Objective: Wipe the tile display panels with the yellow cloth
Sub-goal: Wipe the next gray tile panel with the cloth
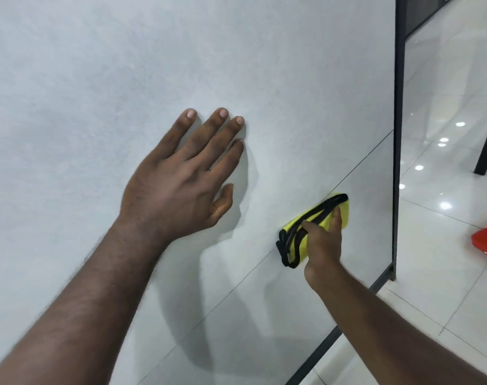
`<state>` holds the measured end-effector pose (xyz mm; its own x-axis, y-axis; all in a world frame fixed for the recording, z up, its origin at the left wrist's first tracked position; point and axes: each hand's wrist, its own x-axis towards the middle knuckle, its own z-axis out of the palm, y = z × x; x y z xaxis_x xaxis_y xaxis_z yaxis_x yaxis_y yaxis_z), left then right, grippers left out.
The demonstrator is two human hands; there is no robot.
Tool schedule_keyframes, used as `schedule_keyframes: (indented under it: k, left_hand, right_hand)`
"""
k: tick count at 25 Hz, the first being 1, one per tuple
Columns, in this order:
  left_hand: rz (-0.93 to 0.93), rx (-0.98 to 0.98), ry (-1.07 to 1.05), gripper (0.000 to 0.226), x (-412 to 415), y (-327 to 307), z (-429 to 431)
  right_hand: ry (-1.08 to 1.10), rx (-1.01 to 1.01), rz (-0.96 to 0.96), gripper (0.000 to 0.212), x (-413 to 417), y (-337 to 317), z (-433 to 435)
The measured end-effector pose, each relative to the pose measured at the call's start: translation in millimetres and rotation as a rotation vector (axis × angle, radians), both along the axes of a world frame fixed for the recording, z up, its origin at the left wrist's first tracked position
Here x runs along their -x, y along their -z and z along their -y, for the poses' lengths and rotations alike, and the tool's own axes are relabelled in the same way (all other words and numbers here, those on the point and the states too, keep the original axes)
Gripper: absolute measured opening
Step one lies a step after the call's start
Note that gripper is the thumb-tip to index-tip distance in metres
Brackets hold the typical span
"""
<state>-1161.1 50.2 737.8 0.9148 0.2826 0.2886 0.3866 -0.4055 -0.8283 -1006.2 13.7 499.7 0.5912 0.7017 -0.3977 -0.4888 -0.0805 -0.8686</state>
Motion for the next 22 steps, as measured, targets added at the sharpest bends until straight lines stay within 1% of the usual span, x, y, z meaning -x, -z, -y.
schedule_keyframes:
  k: [1,3,4,5,7,8,9,10,11,12,13,15,16,17,18,19,20,21,22]
  left_hand:
    - [0.056,0.032,-0.009,0.057,8.3,0.4,6.8]
    - [0.186,0.044,-0.044,0.060,35.8,1.0,24.5]
    - [0.239,0.022,-0.057,0.062,53.8,0.5,33.9]
    - [0.273,-0.012,-0.073,0.064,73.7,-0.8,42.4]
    - [0.339,-0.062,-0.104,0.068,111.7,-6.7,57.8]
    - [0.378,-0.090,-0.111,0.069,127.5,-11.3,62.6]
    - [0.407,-0.114,-0.109,0.069,139.4,-15.7,66.2]
    - [0.431,-0.133,-0.100,0.068,149.4,-19.8,68.6]
    - [0.458,-0.148,-0.088,0.067,162.6,-25.1,72.1]
    - [0.489,-0.158,-0.083,0.067,177.4,-31.1,76.4]
    - [0.523,-0.167,-0.087,0.067,193.1,-36.2,79.8]
    - [0.583,-0.195,-0.112,0.069,220.4,-38.2,87.5]
    - [0.585,-0.203,-0.123,0.070,228.6,-35.5,91.4]
    - [0.572,-0.204,-0.127,0.071,232.0,-32.3,93.5]
    - [0.559,-0.202,-0.128,0.072,231.8,-29.6,94.0]
    - [0.555,-0.197,-0.128,0.073,231.7,-28.0,94.1]
    - [0.558,-0.190,-0.134,0.073,230.6,-27.2,93.7]
    - [0.561,-0.178,-0.141,0.074,229.3,-26.7,93.8]
    - [0.562,-0.166,-0.144,0.074,228.1,-26.6,94.5]
  right_hand:
    - [0.000,-0.066,0.121,0.089,10.3,-14.3,8.9]
    - [0.047,-0.244,0.524,0.081,30.9,-36.2,21.0]
    - [0.096,-0.302,0.650,0.077,32.3,-47.7,15.4]
    - [0.123,-0.314,0.654,0.074,31.2,-58.1,5.9]
    - [0.180,-0.242,0.506,0.065,41.1,-85.1,-2.2]
    - [0.209,-0.300,0.559,0.061,55.9,-102.0,3.5]
    - [0.204,-0.438,0.760,0.057,72.4,-114.5,12.8]
    - [0.147,-0.579,0.999,0.055,83.5,-123.7,20.5]
    - [0.083,-0.688,1.184,0.054,91.1,-133.8,22.0]
    - [0.088,-0.722,1.267,0.053,94.9,-147.2,18.8]
    - [0.144,-0.672,1.224,0.054,95.0,-161.4,12.8]
    - [0.243,-0.505,0.861,0.057,100.7,-192.7,7.5]
    - [0.254,-0.468,0.812,0.060,115.0,-203.5,12.8]
    - [0.258,-0.519,0.949,0.060,131.5,-207.4,21.7]
    - [0.217,-0.593,1.154,0.059,146.1,-201.9,29.7]
    - [0.149,-0.661,1.317,0.059,158.8,-193.5,36.1]
    - [0.136,-0.704,1.384,0.059,160.0,-191.7,37.7]
    - [0.166,-0.676,1.335,0.059,154.4,-194.8,34.9]
    - [0.232,-0.588,1.189,0.060,146.7,-199.1,29.3]
